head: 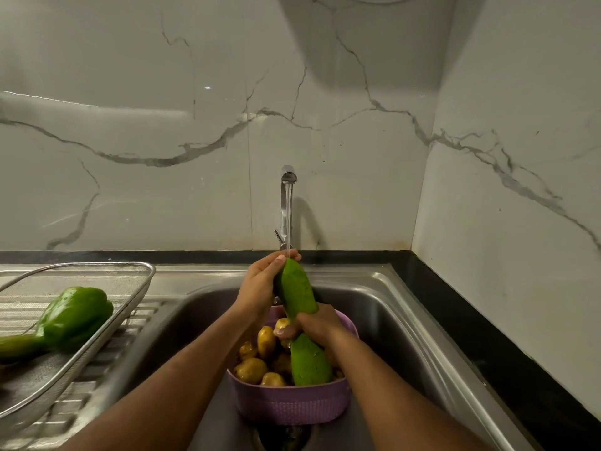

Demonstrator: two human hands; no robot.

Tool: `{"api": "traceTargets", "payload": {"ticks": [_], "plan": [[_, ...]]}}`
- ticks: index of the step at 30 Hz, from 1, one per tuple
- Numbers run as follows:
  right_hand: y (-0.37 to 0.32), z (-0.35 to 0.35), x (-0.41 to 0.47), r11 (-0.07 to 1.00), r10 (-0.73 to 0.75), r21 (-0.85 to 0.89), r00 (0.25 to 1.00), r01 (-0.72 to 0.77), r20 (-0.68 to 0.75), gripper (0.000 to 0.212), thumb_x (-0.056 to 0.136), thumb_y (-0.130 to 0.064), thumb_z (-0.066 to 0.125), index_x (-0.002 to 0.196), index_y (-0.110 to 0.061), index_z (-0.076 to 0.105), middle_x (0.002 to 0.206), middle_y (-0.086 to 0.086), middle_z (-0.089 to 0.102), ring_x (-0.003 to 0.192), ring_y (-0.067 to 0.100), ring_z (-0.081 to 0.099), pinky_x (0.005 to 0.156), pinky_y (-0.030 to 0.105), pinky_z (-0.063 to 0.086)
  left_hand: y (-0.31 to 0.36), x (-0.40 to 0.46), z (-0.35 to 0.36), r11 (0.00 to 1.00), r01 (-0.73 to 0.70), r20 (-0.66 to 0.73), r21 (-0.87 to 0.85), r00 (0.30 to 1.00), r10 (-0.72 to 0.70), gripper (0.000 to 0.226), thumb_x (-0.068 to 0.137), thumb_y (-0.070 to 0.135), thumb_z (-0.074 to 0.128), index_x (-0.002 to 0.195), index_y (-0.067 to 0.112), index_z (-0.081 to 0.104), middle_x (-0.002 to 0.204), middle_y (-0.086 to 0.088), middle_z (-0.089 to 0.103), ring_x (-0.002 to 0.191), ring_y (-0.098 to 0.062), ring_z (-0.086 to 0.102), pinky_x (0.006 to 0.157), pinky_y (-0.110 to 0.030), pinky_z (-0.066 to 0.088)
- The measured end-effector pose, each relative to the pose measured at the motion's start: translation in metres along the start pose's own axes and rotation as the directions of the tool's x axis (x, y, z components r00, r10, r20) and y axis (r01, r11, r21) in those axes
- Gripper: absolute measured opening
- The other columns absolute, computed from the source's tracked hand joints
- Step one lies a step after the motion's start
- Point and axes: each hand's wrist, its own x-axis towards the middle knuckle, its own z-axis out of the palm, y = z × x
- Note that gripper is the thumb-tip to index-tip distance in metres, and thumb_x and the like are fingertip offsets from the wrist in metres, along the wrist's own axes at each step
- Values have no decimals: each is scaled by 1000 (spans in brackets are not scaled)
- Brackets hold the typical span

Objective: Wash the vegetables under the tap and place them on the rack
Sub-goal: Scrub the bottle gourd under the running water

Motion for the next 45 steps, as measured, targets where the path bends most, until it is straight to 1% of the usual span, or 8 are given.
{"api": "traceTargets", "payload": {"ticks": [6, 14, 20, 26, 29, 35, 38, 45], "plan": [[-4, 4, -5, 991, -93, -100, 994, 87, -64, 43, 76, -22, 82, 117, -18, 71, 113, 8, 74, 102, 28, 69, 95, 42, 57, 5, 3, 3, 998, 52, -209, 23, 977, -46, 37, 105, 38, 53, 89, 14, 77, 105, -7, 76, 100, -28, 70, 83, -48, 62], [-1, -4, -3, 999, -42, -28, 996, 40, -75, 45, 65, -21, 88, 107, -21, 71, 106, 5, 76, 99, 28, 71, 94, 45, 58, 0, 2, 2, 936, 163, -5, -313, 985, -174, 37, 107, 24, 48, 131, 2, 64, 129, -16, 70, 128, -33, 62, 105, -47, 51], [-7, 4, -6, 993, -102, 43, 981, 110, -164, 27, 81, -21, 77, 107, -24, 70, 97, 1, 73, 91, 22, 68, 91, 43, 58, 14, -19, 8, 923, 127, -55, -363, 986, -157, 34, 108, 29, 41, 120, 13, 69, 129, -20, 68, 116, -31, 64, 87, -41, 56], [-17, 0, -20, 980, -176, 56, 963, 191, -203, 16, 84, -21, 71, 100, -19, 68, 93, 3, 72, 88, 21, 67, 86, 39, 56, 20, -38, 18, 990, -1, -109, 141, 994, 17, 25, 106, 55, 36, 117, 42, 54, 122, 4, 61, 115, -17, 60, 102, -48, 53], [-21, 2, -29, 952, -307, -106, 910, 288, -280, 16, 77, -21, 72, 93, -23, 67, 82, -7, 66, 84, 21, 65, 76, 33, 51, 29, -48, 3, 958, -63, -79, 279, 993, 88, 35, 88, 60, 68, 116, 42, 56, 117, 5, 65, 106, -12, 66, 94, -43, 60], [-30, 6, -41, 804, -543, -391, 821, 447, -179, 60, 71, -42, 87, 118, -41, 49, 94, -14, 66, 83, 12, 64, 67, 30, 48, 31, -72, -34, 912, -167, -152, 376, 959, 238, 51, 85, 40, 82, 128, 35, 55, 117, 12, 62, 108, -8, 64, 91, -31, 60], [-33, 0, -34, 756, -522, -443, 852, 482, 37, 85, 78, -35, 87, 148, -39, 38, 124, -3, 63, 103, 18, 62, 81, 32, 50, 33, -72, -54, 995, -49, -180, 85, 982, 64, 49, 84, 30, 84, 126, 32, 58, 124, -1, 63, 112, -21, 67, 85, -36, 63], [-17, -5, -25, 805, -400, -400, 899, 438, 179, 106, 65, -23, 97, 155, -27, 41, 143, 3, 58, 121, 22, 60, 99, 40, 55, 28, -70, -68, 962, 84, -76, 261, 995, -66, 53, 82, 19, 86, 126, 34, 60, 128, -4, 61, 117, -23, 65, 93, -41, 61]]}}
